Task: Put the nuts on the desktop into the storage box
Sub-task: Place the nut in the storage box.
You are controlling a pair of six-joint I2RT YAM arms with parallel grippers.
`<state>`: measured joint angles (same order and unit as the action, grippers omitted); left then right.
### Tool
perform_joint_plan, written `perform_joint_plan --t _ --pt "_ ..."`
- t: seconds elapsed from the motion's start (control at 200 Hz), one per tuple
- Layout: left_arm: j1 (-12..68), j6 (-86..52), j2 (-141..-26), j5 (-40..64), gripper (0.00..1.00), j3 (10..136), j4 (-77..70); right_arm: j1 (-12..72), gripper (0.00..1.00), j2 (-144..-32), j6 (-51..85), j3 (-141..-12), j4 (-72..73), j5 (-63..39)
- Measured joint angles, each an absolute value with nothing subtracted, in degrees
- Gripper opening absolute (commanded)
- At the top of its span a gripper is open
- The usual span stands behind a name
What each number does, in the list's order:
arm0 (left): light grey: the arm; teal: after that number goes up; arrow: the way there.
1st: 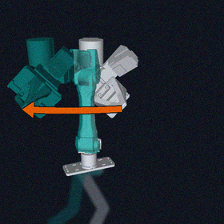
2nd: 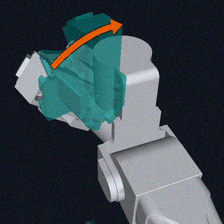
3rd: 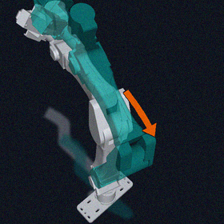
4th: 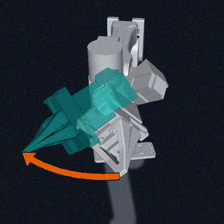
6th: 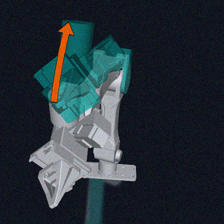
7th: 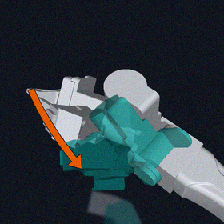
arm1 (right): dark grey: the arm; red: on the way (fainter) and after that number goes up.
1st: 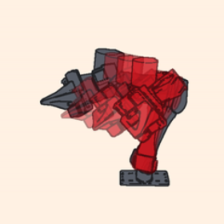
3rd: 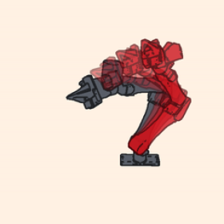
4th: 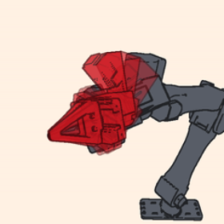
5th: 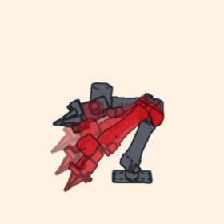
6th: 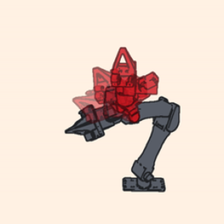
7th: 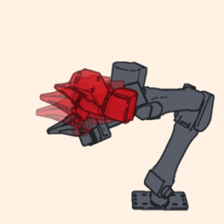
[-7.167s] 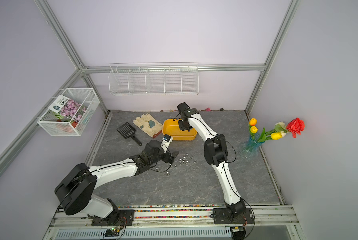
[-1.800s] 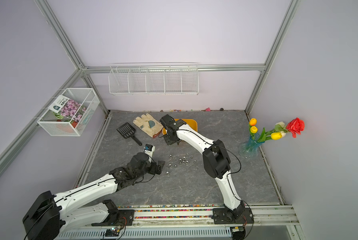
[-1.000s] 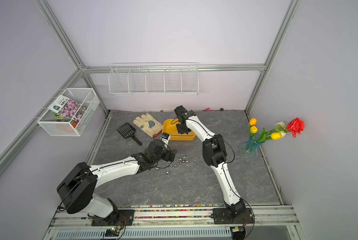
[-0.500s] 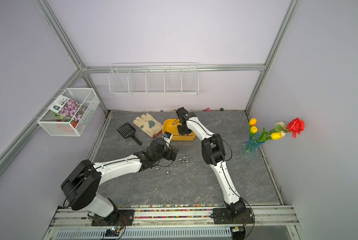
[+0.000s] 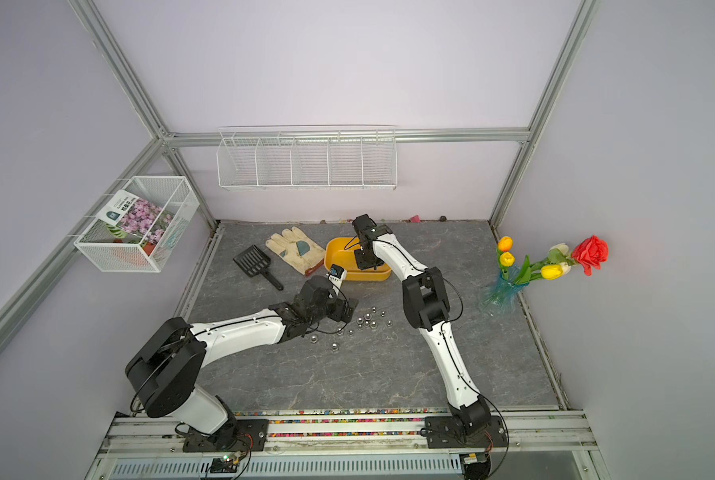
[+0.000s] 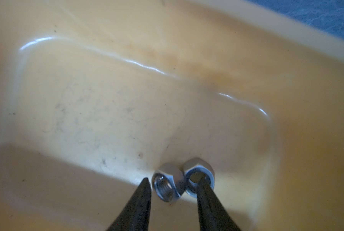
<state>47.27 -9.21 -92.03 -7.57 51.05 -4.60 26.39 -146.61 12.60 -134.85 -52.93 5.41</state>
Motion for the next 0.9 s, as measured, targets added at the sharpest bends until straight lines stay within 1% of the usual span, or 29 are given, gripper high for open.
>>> perform_joint_plan --t 0.3,0.49,0.705,0.904 --pt "47.3 -8.2 -90.8 -7.0 1.00 51.0 -4.6 26.2 0.45 -146.8 12.6 -134.8 -52.8 3.4" --pt "47.3 -7.7 -87.4 -7.1 1.00 51.0 -4.5 26.2 0.46 -144.6 12.7 -133.2 -51.9 1.8" --pt "47.3 -7.0 -84.6 -7.0 1.00 50.5 -3.7 27.0 0.46 -133.3 12.6 -125.9 -50.5 3.4" --pt "48.2 -6.6 -82.6 -7.0 1.00 48.8 -1.7 28.9 0.46 -118.2 13.0 -109.6 -46.3 7.7"
